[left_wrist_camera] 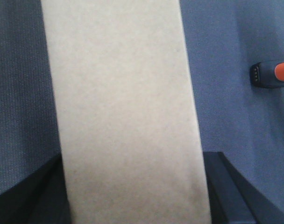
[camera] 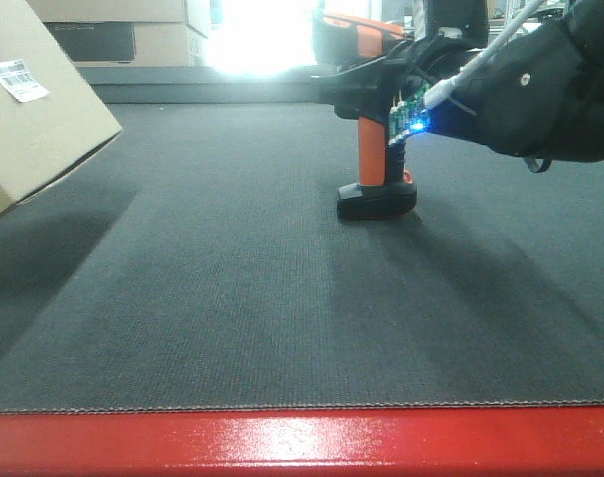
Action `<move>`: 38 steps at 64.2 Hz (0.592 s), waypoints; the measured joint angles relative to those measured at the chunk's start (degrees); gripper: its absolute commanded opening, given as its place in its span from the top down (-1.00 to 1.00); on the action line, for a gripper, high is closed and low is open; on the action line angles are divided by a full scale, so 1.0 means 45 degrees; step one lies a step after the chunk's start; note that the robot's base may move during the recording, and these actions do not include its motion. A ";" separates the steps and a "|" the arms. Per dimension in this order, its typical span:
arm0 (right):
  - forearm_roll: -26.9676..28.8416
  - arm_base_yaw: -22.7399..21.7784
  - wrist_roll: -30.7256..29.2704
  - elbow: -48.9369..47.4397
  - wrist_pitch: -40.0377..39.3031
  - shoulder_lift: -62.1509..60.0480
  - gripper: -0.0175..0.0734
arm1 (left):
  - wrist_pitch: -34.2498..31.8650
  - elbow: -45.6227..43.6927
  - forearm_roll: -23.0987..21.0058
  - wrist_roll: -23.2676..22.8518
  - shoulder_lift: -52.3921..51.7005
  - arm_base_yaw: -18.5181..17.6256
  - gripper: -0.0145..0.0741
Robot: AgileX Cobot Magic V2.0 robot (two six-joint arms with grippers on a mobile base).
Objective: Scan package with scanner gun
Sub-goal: 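Lower the scanner gun back onto the table with the right gripper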
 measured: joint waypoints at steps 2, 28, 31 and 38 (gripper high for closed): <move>0.0000 0.0000 0.0000 0.0000 0.0000 0.0000 0.67 | 0.0000 0.0000 0.0000 0.0000 0.0000 0.0000 0.92; -0.0065 0.0000 0.0000 0.0000 -0.0025 0.0000 -0.54 | 0.0000 0.0000 0.0000 0.0000 0.0000 0.0000 0.92; -0.0074 0.0000 0.0000 0.0000 -0.0025 0.0000 -0.54 | 0.0000 0.0000 0.0000 0.0000 0.0000 0.0000 0.92; -0.0097 0.0000 0.0000 0.0000 -0.0049 0.0000 -0.54 | 0.0000 0.0000 0.0000 0.0000 0.0000 0.0000 0.92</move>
